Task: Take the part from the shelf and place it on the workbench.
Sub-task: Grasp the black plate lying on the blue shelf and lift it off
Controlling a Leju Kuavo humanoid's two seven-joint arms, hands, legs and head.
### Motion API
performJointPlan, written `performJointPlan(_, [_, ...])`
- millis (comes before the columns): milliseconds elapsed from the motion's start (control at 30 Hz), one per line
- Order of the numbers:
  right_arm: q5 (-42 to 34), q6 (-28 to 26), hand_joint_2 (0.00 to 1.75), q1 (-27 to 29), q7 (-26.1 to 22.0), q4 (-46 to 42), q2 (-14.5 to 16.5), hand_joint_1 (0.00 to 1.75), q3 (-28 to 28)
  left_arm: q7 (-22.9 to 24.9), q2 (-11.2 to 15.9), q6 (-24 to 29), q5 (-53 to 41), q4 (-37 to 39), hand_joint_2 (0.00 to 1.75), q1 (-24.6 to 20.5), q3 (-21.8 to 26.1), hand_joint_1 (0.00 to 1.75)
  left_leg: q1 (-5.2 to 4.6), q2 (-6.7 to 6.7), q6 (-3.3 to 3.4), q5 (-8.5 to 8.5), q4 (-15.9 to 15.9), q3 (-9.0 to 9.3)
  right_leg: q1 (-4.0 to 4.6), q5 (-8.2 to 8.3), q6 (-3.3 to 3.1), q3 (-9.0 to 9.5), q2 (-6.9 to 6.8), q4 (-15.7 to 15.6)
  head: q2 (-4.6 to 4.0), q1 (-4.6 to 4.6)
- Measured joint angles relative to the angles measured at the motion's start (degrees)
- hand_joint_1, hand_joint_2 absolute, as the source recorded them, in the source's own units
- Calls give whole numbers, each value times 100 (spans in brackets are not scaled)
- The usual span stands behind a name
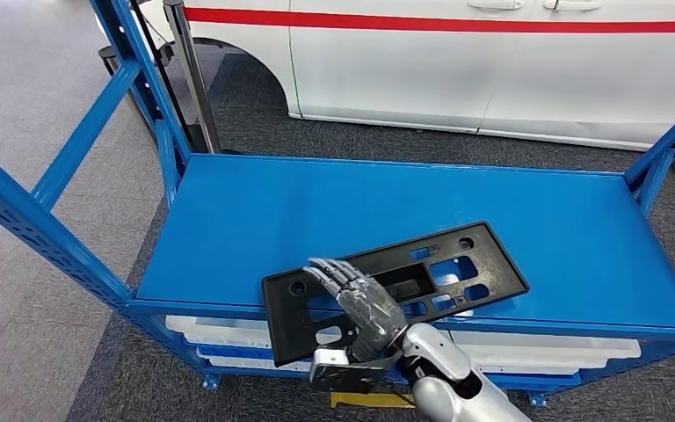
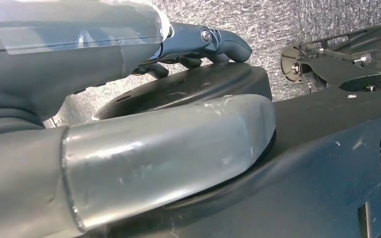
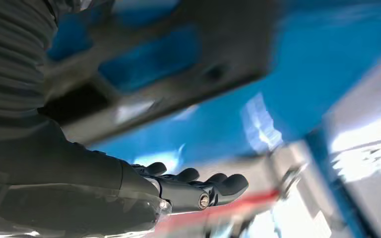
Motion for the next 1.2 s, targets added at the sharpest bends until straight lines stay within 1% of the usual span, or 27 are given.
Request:
performJointPlan(33, [-629, 389, 0, 12, -103, -195, -16, 0, -92, 0, 0, -1, 25, 5, 0, 1, -5, 0, 0, 0, 0, 0, 0, 0, 0, 0, 0, 0, 0, 0, 0, 0])
performJointPlan(67, [-1102, 687, 0, 18, -156, -387, -33, 0, -189, -1, 0, -1, 43, 9, 0, 1, -8, 0, 0, 1, 0, 0, 0, 1, 0, 0, 0, 0, 0, 0, 0, 0])
performJointPlan(100, [-1346, 848, 0, 19, -166, -542, -49, 0, -274, -1, 0, -2, 54, 12, 0, 1, -10, 0, 0, 1, 0, 0, 0, 1, 0, 0, 0, 0, 0, 0, 0, 0])
performJointPlan(233, [-1607, 1055, 0, 27, -206, -910, -105, 0, -485, -2, 0, -3, 60, 15, 0, 1, -16, 0, 0, 1, -1, -1, -1, 2, 0, 0, 0, 0, 0, 0, 0, 0])
performJointPlan(267, [-1845, 1163, 0, 29, -264, -983, -120, 0, -525, -3, 0, -3, 67, 15, 0, 1, -17, 0, 0, 2, -1, 0, 0, 2, 0, 0, 0, 0, 0, 0, 0, 0])
performJointPlan(333, [-2624, 1471, 0, 18, -383, -1194, -170, 0, -638, -14, 0, -3, 99, 16, 0, 3, -20, 0, 0, 1, -1, 0, 0, 2, 0, 0, 0, 1, 0, 0, 0, 0])
performJointPlan(400, [-3410, 1756, 0, -51, -353, -1517, -276, 0, -791, -44, 0, -3, 148, 17, 0, 7, -22, 0, -1, 1, 0, 0, 0, 3, -2, 0, 0, 2, 0, 0, 0, 0])
performJointPlan(433, [-3702, 1865, 0, -102, -297, -1704, -357, 0, -878, -63, 0, -2, 170, 19, 0, 8, -23, 0, -2, 1, 0, 0, 0, 3, -2, 0, 0, 2, 0, 0, 0, 0])
performJointPlan(500, [-4012, 1996, 0, -179, -200, -2042, -546, 0, -1059, -94, 0, -2, 216, 21, 0, 10, -24, 0, -3, 0, 0, 0, 1, 4, -4, 0, 0, 4, 0, -1, 0, 0])
performJointPlan(533, [-4048, 2018, 44, -191, -178, -2185, -643, 0, -1156, -106, 0, -1, 237, 22, 0, 11, -24, 0, -3, -1, 0, 0, 1, 4, -5, 0, 0, 4, -1, -1, 0, 1])
performJointPlan(600, [-3893, 1991, 131, -158, -191, -2391, -815, 0, -1341, -119, 0, 0, 276, 23, 0, 13, -26, 0, -5, -1, 0, -1, 1, 5, -6, 0, 0, 5, -1, -2, 0, 0])
performJointPlan(633, [-3677, 1927, 175, -118, -217, -2463, -897, 0, -1419, -121, 0, 1, 296, 23, 0, 13, -29, 0, -6, -1, 0, -1, 1, 5, -6, 0, 1, 5, -1, -2, 0, 0])
performJointPlan(767, [-2430, 1457, 175, 105, -284, -2545, -1127, 0, -1529, -122, 0, 6, 362, 23, 0, 11, -41, 0, -6, 0, 0, -1, 1, 5, -5, 0, 1, 5, -1, -2, 0, 0])
performJointPlan(867, [-1507, 1097, 175, 278, -256, -2497, -1246, 0, -1483, -122, 0, 12, 398, 25, 0, 9, -48, 0, -5, 0, 0, -1, 0, 6, -3, 0, 1, 5, -2, -2, 0, -1])
performJointPlan(933, [-1032, 924, 175, 418, -243, -2400, -1339, 0, -1397, -122, 0, 15, 426, 25, 0, 8, -51, 0, -5, -1, -1, -2, 0, 7, -3, -1, 2, 5, -2, -2, 0, -1])
performJointPlan(1033, [-677, 797, 175, 638, -285, -2216, -1514, 0, -1271, -115, 0, 21, 461, 25, 0, 9, -56, 0, -5, -2, -2, -3, 0, 7, -3, -2, 3, 6, -4, -2, 0, -1])
performJointPlan(1200, [-473, 816, 175, 951, -395, -2075, -1940, 0, -1173, -91, 0, 49, 513, 27, 0, 10, -57, 0, -6, -2, -3, -5, 0, 6, -5, -3, 3, 6, -4, -3, 0, 0])
